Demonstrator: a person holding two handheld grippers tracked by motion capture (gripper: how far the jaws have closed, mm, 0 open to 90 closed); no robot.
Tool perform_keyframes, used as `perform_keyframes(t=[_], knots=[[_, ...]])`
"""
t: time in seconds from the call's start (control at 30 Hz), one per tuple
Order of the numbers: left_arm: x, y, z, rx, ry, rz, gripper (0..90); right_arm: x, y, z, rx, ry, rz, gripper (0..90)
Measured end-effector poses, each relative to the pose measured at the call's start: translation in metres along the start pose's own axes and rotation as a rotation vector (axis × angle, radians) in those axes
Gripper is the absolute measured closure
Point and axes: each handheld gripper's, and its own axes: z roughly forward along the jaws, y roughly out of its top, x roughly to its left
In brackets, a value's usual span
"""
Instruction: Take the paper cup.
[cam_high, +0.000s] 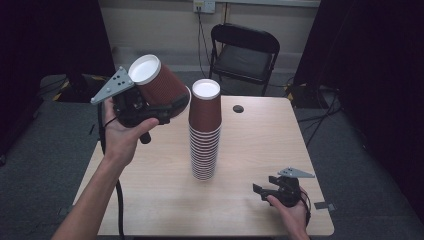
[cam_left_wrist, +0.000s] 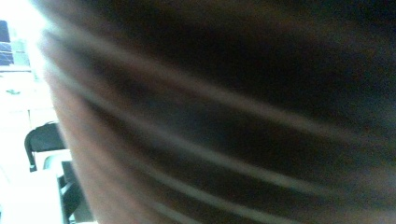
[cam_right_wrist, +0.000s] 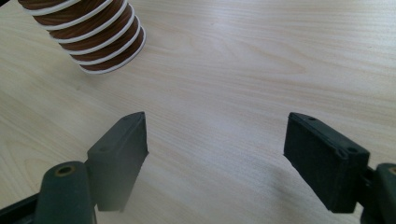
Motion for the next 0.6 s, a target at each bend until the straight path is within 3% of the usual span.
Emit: perform_keyframes(t=[0.27,0.37,0.6], knots=[[0.001,-0.011,-0.013,0.060,-0.001,-0.027,11.0,0.001,0.000,0.001,0.003,0.004,-0.007,21.5],[0.001,-0.019,-0.018,0.079,0.026,-0.031,11.2,0.002,0.000,0.000,-0.002,0.006,-0.013,22.4],[0.007,-0.039,-0.029,0.118,0.000,-0.098,11.1,0.006,0.000,0.000,-0.006,0.006,-0.037,23.9]])
